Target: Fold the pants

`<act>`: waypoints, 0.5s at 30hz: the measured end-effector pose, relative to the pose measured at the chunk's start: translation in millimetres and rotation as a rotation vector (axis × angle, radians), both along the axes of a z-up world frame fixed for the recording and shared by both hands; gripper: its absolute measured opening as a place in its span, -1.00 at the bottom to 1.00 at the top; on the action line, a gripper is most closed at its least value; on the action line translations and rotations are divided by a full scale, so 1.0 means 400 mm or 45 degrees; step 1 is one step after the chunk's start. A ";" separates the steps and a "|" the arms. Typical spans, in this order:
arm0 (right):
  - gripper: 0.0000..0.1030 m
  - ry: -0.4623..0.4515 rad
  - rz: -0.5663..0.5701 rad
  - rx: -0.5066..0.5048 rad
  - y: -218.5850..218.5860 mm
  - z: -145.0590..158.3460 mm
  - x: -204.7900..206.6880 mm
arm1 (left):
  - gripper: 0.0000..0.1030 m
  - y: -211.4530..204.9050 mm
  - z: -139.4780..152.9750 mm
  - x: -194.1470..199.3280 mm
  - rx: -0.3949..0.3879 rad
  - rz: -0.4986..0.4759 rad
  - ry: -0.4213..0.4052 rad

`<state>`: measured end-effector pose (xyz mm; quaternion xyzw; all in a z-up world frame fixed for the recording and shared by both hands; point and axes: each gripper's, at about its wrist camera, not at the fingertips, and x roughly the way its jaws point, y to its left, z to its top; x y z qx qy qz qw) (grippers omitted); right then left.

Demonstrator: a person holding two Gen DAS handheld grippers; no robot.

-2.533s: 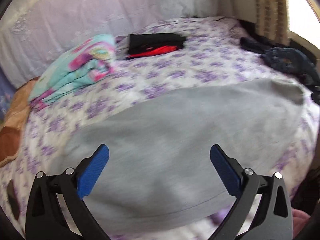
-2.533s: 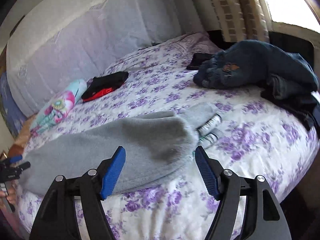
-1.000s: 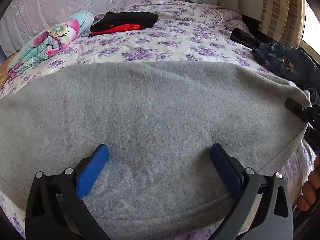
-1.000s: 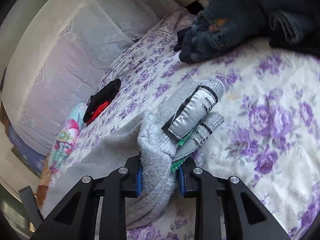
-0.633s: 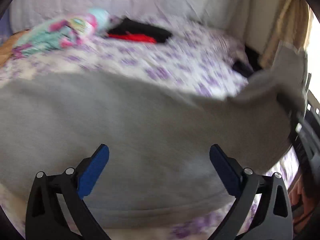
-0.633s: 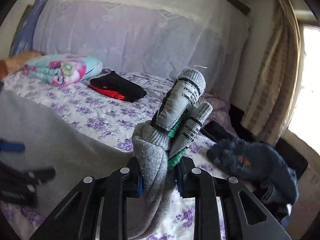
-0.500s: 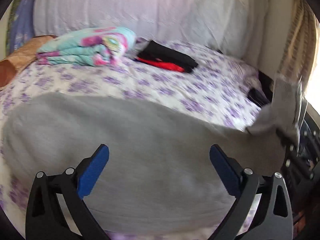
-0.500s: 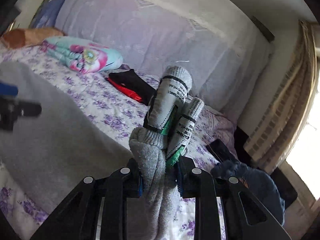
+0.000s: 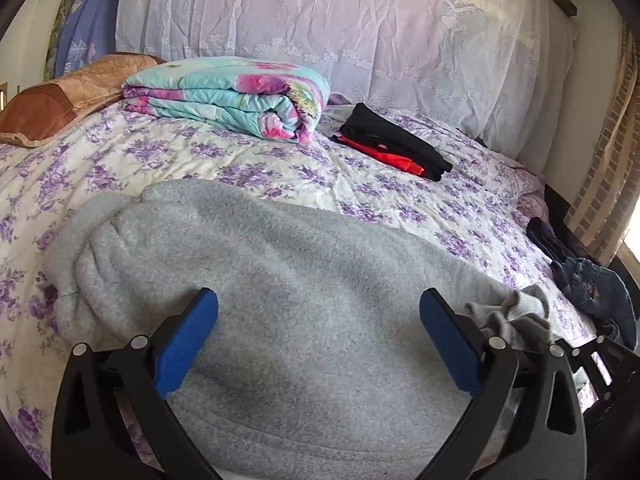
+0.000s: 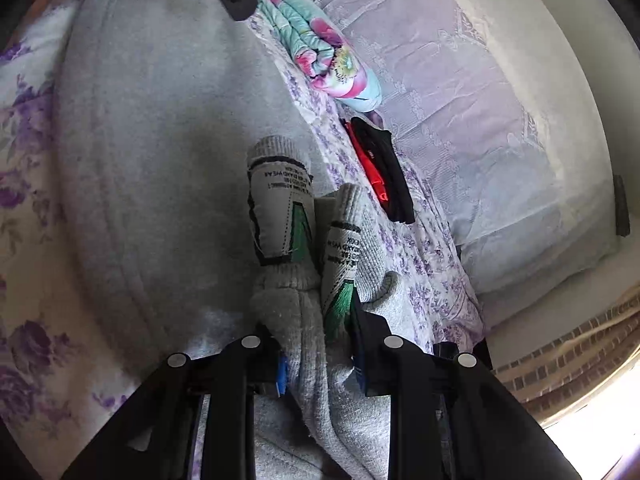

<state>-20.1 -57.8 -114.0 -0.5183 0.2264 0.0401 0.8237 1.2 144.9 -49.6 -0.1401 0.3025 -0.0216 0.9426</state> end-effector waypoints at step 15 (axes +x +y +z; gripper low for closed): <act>0.19 0.264 0.101 0.623 -0.067 0.206 -0.032 | 0.91 0.012 -0.002 -0.002 -0.062 -0.021 -0.008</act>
